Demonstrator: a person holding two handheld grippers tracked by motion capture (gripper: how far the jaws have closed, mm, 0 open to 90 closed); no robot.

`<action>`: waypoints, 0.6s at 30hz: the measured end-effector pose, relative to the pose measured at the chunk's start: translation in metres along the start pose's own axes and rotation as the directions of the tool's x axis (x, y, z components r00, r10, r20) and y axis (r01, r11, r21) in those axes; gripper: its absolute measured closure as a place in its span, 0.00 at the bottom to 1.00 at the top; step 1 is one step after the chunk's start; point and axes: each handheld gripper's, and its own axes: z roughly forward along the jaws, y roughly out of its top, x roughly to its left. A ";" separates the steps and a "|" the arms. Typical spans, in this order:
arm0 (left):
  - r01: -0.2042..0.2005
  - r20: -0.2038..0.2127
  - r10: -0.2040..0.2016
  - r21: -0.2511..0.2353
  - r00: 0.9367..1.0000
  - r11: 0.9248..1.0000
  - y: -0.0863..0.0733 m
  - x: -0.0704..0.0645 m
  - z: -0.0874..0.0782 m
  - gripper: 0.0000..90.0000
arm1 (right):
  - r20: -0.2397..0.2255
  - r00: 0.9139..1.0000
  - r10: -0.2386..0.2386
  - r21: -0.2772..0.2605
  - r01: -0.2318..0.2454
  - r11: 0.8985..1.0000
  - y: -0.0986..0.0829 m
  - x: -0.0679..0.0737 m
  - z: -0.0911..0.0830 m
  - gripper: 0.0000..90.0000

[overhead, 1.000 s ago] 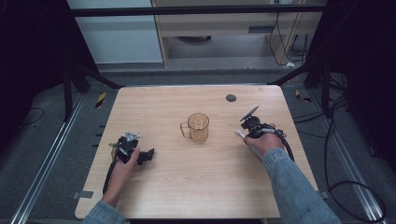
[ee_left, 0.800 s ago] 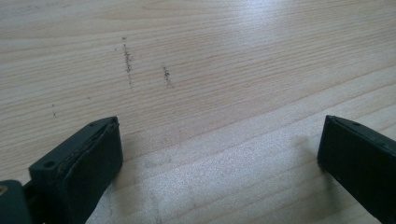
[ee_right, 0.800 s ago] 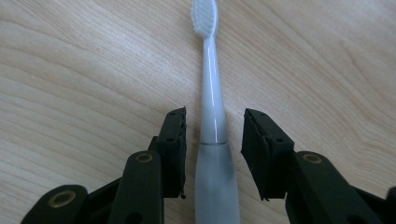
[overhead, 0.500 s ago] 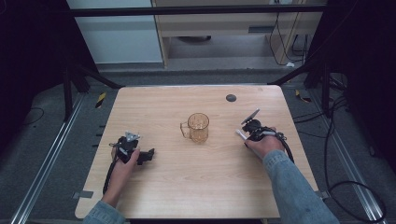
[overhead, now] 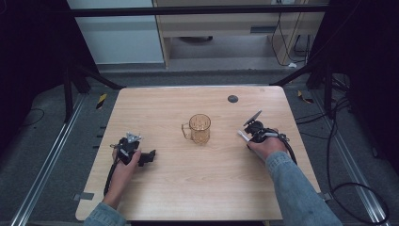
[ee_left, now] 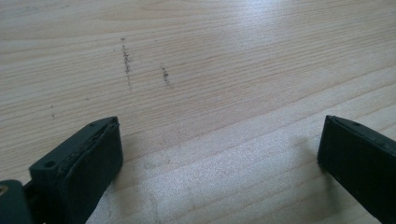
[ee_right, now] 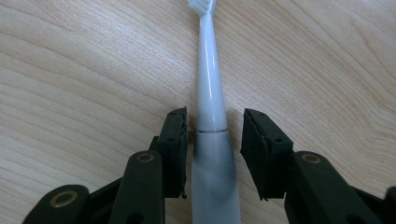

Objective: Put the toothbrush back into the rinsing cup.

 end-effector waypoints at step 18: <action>-0.002 0.001 0.002 0.000 1.000 1.000 0.000 0.000 0.000 0.00 | -0.012 1.000 -0.011 0.015 0.011 1.000 0.000 0.000 0.002 0.74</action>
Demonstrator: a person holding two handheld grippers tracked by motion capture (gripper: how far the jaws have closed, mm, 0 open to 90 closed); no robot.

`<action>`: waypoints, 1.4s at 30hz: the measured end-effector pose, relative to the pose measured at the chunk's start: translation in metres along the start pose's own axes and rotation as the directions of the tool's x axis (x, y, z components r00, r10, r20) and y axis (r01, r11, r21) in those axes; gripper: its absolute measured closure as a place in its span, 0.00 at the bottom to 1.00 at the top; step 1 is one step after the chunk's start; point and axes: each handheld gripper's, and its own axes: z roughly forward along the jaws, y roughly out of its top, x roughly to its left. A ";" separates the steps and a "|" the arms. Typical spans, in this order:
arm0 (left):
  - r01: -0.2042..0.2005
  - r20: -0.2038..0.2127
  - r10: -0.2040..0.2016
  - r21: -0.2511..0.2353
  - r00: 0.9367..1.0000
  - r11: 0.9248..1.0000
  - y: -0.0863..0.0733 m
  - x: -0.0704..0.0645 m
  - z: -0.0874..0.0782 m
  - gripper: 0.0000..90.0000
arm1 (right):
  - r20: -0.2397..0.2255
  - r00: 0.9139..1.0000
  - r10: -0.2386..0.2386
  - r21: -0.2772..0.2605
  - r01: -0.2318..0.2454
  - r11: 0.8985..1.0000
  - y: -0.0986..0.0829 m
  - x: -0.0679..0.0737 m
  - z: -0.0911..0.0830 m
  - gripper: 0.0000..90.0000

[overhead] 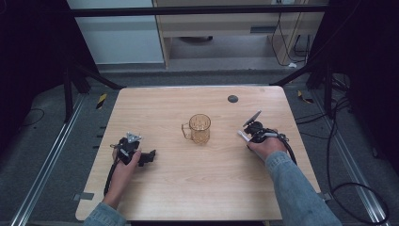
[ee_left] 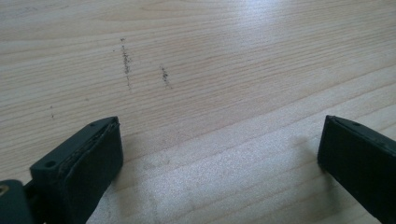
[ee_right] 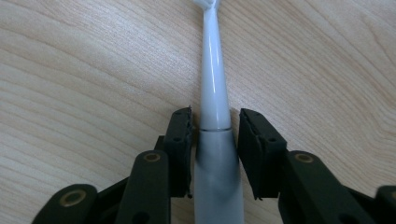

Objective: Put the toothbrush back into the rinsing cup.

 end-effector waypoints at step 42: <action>-0.004 0.004 0.004 -0.001 1.000 1.000 0.001 0.000 0.001 0.00 | -0.053 0.997 0.050 -0.086 -0.054 0.995 -0.001 -0.010 -0.031 0.80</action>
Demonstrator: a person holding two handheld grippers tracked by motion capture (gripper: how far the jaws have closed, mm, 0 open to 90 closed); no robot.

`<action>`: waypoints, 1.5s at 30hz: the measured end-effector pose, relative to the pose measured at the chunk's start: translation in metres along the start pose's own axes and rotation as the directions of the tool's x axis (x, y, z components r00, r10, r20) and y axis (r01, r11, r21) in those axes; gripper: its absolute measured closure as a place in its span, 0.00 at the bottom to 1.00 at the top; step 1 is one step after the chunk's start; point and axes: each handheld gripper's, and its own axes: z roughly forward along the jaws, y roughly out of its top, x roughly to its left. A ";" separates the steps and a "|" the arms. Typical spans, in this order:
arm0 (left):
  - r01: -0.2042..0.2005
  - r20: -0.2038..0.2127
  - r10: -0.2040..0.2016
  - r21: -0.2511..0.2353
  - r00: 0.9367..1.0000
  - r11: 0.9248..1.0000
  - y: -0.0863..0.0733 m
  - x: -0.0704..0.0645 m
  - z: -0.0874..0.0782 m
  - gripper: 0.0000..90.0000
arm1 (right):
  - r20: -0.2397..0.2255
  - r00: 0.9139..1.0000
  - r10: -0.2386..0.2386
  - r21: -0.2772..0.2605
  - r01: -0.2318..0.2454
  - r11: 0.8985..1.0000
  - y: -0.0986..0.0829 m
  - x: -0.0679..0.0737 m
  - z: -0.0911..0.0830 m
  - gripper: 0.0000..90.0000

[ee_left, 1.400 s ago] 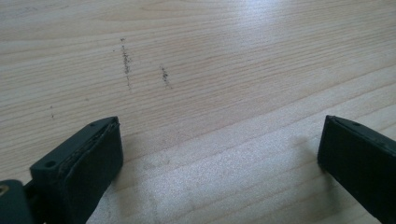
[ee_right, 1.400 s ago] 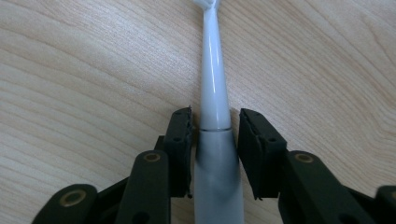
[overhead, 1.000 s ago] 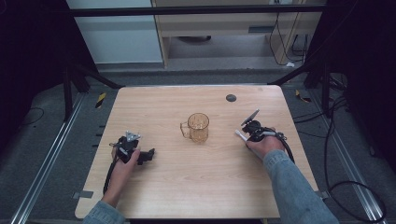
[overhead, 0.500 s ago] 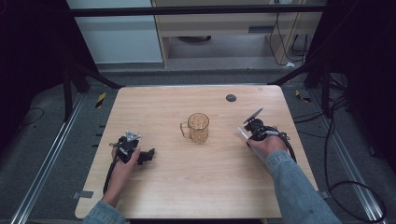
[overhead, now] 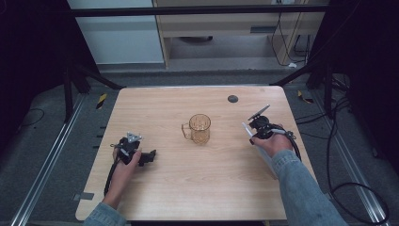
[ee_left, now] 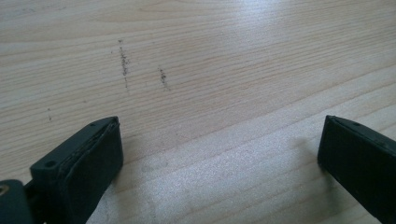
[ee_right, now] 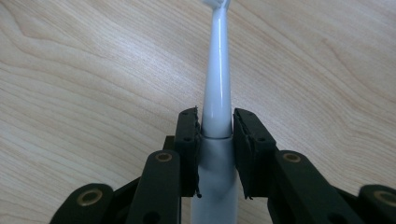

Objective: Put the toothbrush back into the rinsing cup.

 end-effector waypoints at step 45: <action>0.000 0.001 0.000 -0.001 1.000 1.000 0.000 0.000 0.000 0.00 | 0.021 1.000 -0.005 -0.061 0.007 0.998 0.016 -0.005 -0.038 0.82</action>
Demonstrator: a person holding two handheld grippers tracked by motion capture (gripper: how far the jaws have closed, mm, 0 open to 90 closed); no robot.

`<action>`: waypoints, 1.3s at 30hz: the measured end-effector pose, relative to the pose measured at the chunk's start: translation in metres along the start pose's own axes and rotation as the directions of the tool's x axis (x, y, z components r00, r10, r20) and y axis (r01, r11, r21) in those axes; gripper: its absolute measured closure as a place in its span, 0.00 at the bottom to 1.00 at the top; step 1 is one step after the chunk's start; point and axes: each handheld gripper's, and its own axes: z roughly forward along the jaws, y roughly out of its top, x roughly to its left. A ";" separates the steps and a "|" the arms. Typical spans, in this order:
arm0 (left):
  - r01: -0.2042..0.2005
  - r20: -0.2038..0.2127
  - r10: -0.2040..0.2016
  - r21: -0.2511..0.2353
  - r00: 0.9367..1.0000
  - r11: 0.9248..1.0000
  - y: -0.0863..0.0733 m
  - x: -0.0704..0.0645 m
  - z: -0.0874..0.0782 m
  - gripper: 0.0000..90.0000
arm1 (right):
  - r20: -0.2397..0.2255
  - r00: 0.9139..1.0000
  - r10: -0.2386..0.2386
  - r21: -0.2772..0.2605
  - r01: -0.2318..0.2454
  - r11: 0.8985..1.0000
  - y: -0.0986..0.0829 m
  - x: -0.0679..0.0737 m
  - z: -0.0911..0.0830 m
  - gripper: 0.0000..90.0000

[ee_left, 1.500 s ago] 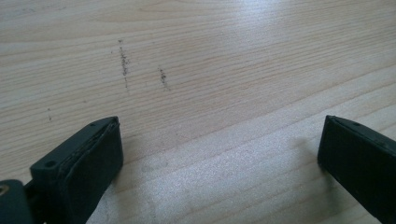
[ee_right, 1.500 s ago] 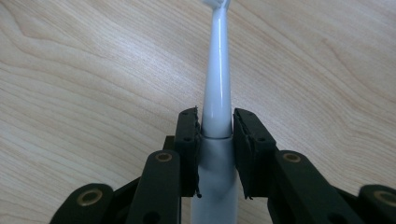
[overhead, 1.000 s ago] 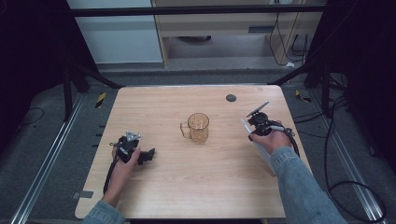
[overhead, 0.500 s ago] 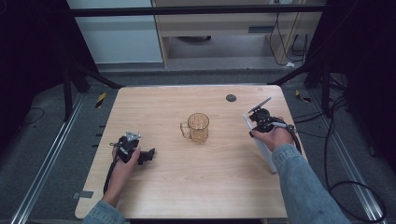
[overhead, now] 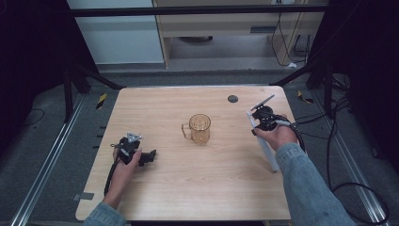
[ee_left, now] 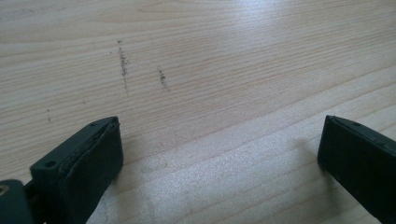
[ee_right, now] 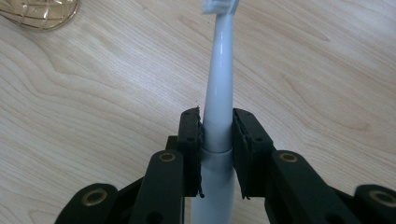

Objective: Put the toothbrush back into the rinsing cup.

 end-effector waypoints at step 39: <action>0.001 0.000 -0.001 0.000 1.000 1.000 0.000 0.000 0.000 0.00 | 0.028 0.999 -0.031 -0.090 0.033 0.995 0.016 0.004 -0.037 0.83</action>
